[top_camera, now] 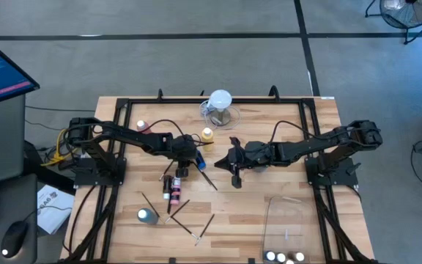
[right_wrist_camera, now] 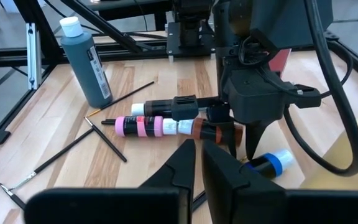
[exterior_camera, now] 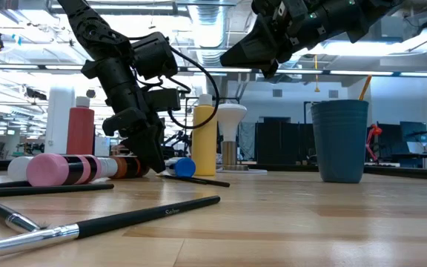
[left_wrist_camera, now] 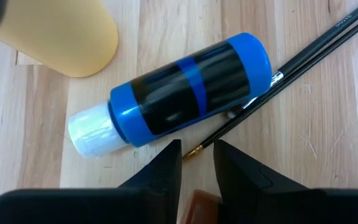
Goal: Pick & Place Paint Supplies
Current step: Put the top black gold paintbrush into the blue cup
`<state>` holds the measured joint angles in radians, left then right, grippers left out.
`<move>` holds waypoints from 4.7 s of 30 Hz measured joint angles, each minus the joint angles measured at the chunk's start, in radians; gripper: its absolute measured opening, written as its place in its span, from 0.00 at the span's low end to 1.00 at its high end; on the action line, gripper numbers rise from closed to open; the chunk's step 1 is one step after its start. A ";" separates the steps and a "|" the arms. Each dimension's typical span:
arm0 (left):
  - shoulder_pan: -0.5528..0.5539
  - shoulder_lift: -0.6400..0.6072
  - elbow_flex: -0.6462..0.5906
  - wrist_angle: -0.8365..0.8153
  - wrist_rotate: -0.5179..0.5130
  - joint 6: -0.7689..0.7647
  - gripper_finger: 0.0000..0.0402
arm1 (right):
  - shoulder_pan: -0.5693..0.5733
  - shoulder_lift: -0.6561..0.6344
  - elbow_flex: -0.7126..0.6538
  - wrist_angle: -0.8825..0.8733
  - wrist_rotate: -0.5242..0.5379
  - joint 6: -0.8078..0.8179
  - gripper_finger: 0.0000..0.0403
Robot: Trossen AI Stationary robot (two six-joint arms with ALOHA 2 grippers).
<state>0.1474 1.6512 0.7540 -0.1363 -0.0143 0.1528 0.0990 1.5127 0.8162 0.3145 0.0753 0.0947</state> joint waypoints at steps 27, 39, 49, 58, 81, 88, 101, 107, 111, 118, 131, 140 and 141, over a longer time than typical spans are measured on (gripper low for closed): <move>-0.054 0.033 0.003 -0.034 0.008 -0.068 0.18 | 0.000 0.000 0.000 -0.017 0.000 0.012 0.06; -0.182 0.033 0.002 -0.056 0.019 -0.187 0.17 | 0.000 0.000 0.000 -0.028 0.000 0.028 0.06; -0.222 0.034 0.001 -0.060 0.021 -0.256 0.17 | 0.001 0.000 0.000 -0.133 -0.079 0.037 0.17; -0.225 0.034 0.002 -0.087 -0.005 -0.258 0.18 | 0.006 0.000 0.000 -0.168 -0.078 0.037 0.28; -0.181 0.032 0.003 -0.158 -0.031 -0.265 0.15 | 0.007 0.000 0.000 -0.166 -0.076 0.037 0.37; -0.179 0.033 0.003 -0.160 -0.037 -0.267 0.03 | 0.045 0.063 0.002 -0.198 -0.077 -0.082 0.38; -0.203 0.033 0.001 -0.152 -0.054 -0.266 0.01 | 0.043 0.356 0.308 -0.468 -0.077 -0.105 0.47; -0.214 0.028 -0.002 -0.144 -0.048 -0.266 0.00 | 0.018 0.373 0.371 -0.570 -0.079 -0.096 0.45; -0.214 -0.004 -0.003 -0.132 -0.038 -0.266 0.00 | 0.024 0.373 0.370 -0.576 -0.097 -0.094 0.42; -0.229 -0.086 -0.005 -0.128 -0.031 -0.266 0.00 | 0.023 0.373 0.370 -0.572 -0.098 -0.095 0.39; -0.260 -0.111 -0.004 -0.119 -0.014 -0.287 0.00 | 0.009 0.373 0.370 -0.571 -0.090 -0.095 0.38; -0.260 -0.111 -0.002 -0.113 -0.014 -0.286 0.00 | 0.009 0.390 0.370 -0.577 -0.091 -0.094 0.38; -0.260 -0.111 -0.002 -0.111 -0.014 -0.286 0.00 | 0.009 0.391 0.370 -0.577 -0.091 -0.094 0.38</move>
<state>-0.1127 1.5398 0.7521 -0.2477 -0.0284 -0.1330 0.1081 1.9034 1.1862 -0.2623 -0.0158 0.0004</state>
